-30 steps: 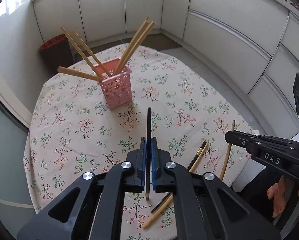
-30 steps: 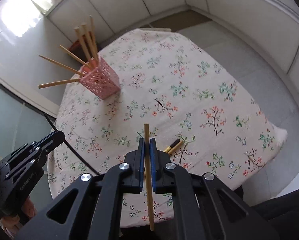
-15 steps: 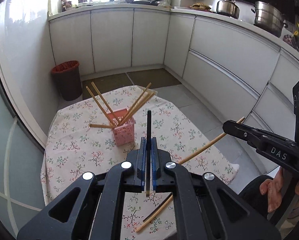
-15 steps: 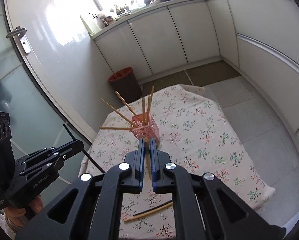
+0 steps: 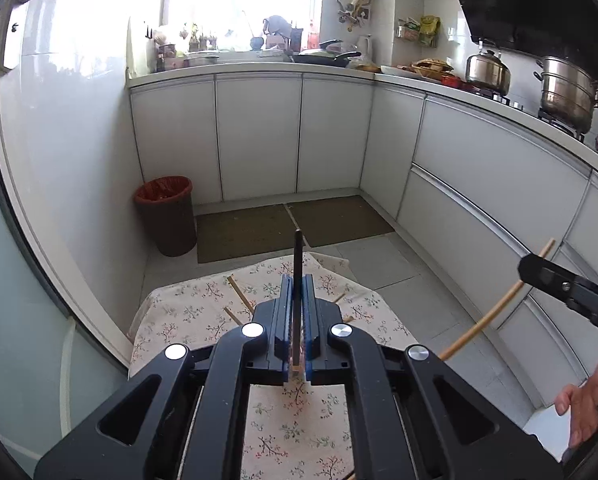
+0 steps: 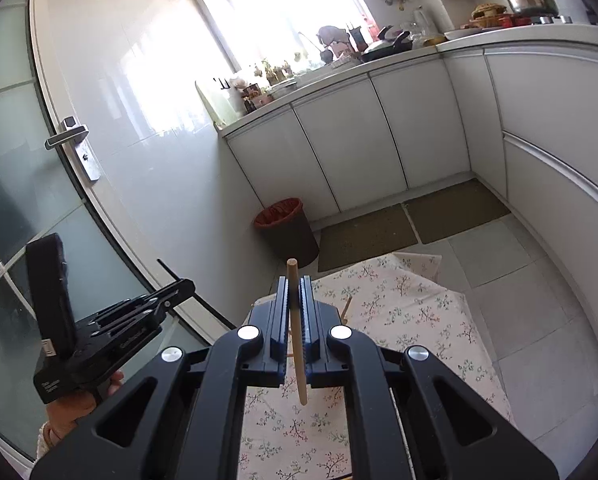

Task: Organize utensils
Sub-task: 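Lift both chopsticks upright and carry them over the pink holder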

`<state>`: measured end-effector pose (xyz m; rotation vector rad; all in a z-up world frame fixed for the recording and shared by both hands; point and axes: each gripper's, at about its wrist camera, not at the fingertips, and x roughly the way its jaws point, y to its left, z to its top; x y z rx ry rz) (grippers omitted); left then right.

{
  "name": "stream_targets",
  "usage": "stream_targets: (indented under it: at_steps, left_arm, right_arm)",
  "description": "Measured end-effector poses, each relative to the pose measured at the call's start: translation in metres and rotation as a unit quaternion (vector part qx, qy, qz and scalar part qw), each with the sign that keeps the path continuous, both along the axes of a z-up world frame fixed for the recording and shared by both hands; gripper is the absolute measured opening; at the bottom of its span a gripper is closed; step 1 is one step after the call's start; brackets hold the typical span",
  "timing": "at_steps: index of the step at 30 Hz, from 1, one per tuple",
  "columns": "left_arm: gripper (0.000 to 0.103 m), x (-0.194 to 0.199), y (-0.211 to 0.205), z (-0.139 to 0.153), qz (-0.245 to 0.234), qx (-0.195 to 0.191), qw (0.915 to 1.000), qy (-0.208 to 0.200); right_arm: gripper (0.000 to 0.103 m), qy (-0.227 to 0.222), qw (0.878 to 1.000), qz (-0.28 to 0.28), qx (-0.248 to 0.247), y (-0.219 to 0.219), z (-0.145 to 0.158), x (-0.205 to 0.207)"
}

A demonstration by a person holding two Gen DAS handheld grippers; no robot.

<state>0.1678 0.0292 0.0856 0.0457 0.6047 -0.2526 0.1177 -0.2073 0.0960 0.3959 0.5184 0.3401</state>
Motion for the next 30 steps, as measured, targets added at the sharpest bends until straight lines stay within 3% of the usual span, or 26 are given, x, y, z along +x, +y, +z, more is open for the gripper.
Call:
stream_targets:
  at_steps: [5, 13, 15, 24, 30]
  left_arm:
    - [0.004, 0.044, -0.002, -0.022, 0.025, 0.002, 0.9995, 0.017]
    - [0.005, 0.093, -0.005, -0.086, 0.05, 0.015, 0.9963, 0.068]
    - [0.011, 0.093, -0.003, -0.095, 0.048, 0.014, 0.9959, 0.076]
    - [0.016, 0.059, 0.037, -0.048, 0.071, -0.031, 0.9969, 0.008]
    - [0.016, 0.054, 0.064, -0.045, 0.096, -0.044, 0.9944, 0.006]
  right_arm:
    - [0.006, -0.009, 1.0, -0.002, 0.004, 0.001, 0.009, 0.019]
    - [0.006, 0.0, 1.0, -0.011, 0.004, 0.007, -0.006, 0.056]
    - [0.006, 0.004, 1.0, -0.012, 0.006, 0.009, -0.01, 0.065]
    - [0.006, 0.001, 1.0, -0.017, -0.002, 0.026, -0.018, 0.104]
    - [0.006, 0.006, 1.0, -0.011, -0.01, 0.052, -0.027, 0.134]
